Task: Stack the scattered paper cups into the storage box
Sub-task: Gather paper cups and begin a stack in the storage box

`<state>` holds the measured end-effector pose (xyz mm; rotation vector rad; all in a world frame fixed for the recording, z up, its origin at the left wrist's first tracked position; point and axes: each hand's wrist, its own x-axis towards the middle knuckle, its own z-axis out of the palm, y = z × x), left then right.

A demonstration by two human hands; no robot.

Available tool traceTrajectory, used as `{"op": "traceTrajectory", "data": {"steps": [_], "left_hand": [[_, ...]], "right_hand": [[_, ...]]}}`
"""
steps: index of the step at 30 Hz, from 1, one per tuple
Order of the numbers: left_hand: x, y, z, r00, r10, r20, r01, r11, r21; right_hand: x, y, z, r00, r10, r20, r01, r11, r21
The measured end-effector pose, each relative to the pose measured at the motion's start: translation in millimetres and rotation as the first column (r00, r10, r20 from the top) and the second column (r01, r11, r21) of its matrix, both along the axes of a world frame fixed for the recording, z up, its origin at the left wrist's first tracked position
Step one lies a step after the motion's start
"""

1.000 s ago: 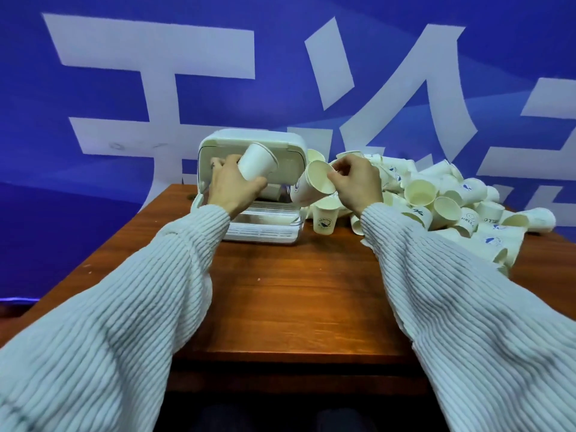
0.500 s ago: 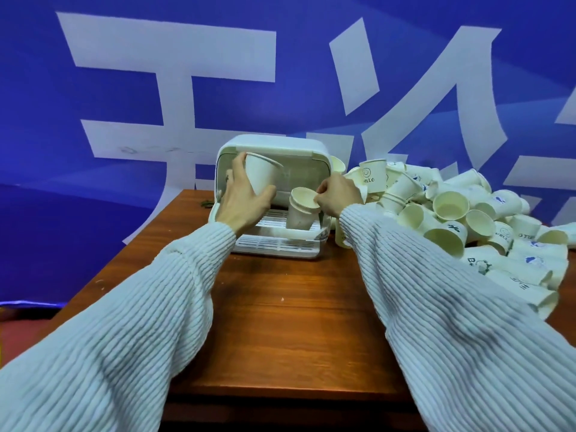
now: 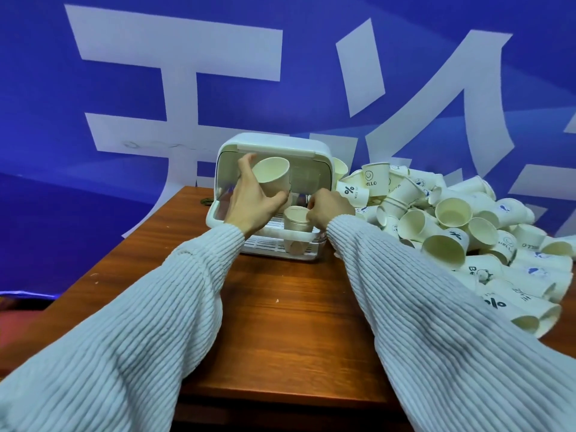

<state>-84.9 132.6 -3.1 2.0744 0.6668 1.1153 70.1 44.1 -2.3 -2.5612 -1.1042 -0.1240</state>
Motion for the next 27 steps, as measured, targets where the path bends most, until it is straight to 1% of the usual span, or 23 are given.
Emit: {"op": "traceTrajectory", "data": {"steps": [4,7,10,14,17,19,21,24,27], "left_hand": [[7,0,2,1.000,-0.007,0.002,0.007,1.000,0.003],[14,1,-1,0.999,-0.027,-0.021,0.027,1.000,-0.006],[19,-1,-2,0.999,-0.025,-0.048,0.026,0.999,0.028],[27,-1,4,0.998,-0.049,-0.032,0.050,0.997,0.051],[37,-3,9,0.997,-0.064,-0.050,0.067,0.996,0.065],[43,-3,8,0.989,-0.077,-0.128,0.087,0.993,0.076],[47,-3,2,0.960,-0.096,-0.262,0.125,0.987,0.099],[51,-6,-9,0.874,-0.084,-0.479,0.161,0.979,0.123],[53,-5,-18,0.775,-0.079,-0.627,0.194,0.974,0.117]], "right_hand": [[4,0,2,0.999,-0.029,0.022,0.029,0.999,0.026],[7,-1,4,0.999,-0.032,-0.018,0.033,0.999,0.035],[10,-3,4,0.998,-0.010,-0.054,0.013,0.998,0.067],[15,-15,8,1.000,-0.029,-0.004,0.029,0.987,0.159],[20,-28,12,0.999,-0.050,0.020,0.046,0.981,0.186],[23,-36,11,0.997,-0.064,0.039,0.056,0.980,0.189],[25,-44,9,0.996,-0.076,0.049,0.065,0.980,0.186],[29,-54,7,0.993,-0.096,0.065,0.082,0.979,0.184],[32,-63,7,0.991,-0.117,0.072,0.101,0.976,0.195]]}}
